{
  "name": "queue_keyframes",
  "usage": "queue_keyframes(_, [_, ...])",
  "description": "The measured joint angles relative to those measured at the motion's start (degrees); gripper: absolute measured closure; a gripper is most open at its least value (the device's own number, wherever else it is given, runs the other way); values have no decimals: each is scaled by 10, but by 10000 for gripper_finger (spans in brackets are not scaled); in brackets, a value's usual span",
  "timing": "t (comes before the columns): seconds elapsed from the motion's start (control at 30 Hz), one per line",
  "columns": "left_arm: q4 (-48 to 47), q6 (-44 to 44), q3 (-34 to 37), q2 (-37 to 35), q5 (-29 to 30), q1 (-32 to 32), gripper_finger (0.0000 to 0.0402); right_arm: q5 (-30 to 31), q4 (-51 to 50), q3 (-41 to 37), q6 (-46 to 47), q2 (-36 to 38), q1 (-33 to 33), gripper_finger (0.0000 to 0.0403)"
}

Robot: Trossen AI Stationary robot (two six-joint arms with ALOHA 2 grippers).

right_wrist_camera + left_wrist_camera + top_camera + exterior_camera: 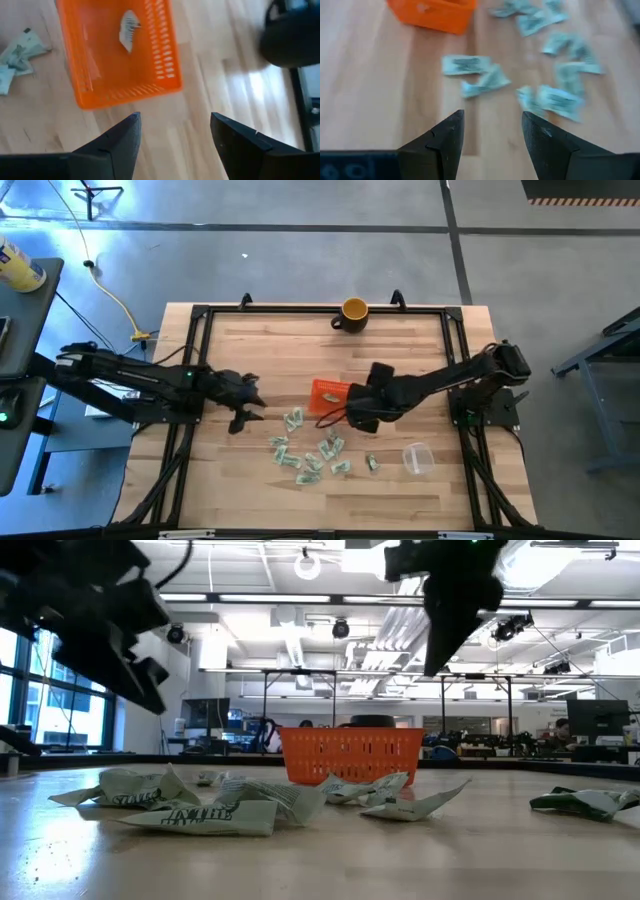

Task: Pick and place items into bin
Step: Put the light green stevia packet into the orange bin

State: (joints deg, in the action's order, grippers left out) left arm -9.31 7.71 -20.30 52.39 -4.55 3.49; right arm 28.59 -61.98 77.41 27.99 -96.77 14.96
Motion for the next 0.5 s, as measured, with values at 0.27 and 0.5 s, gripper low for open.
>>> queue_keyframes(0.27, [-37,-140,-102,209,15,0,169,42,-65,0,52,16,67,135])
queue_keyframes(0.5, [-72,-283,-207,315,34,-1,169,42,-142,0,130,15,126,117])
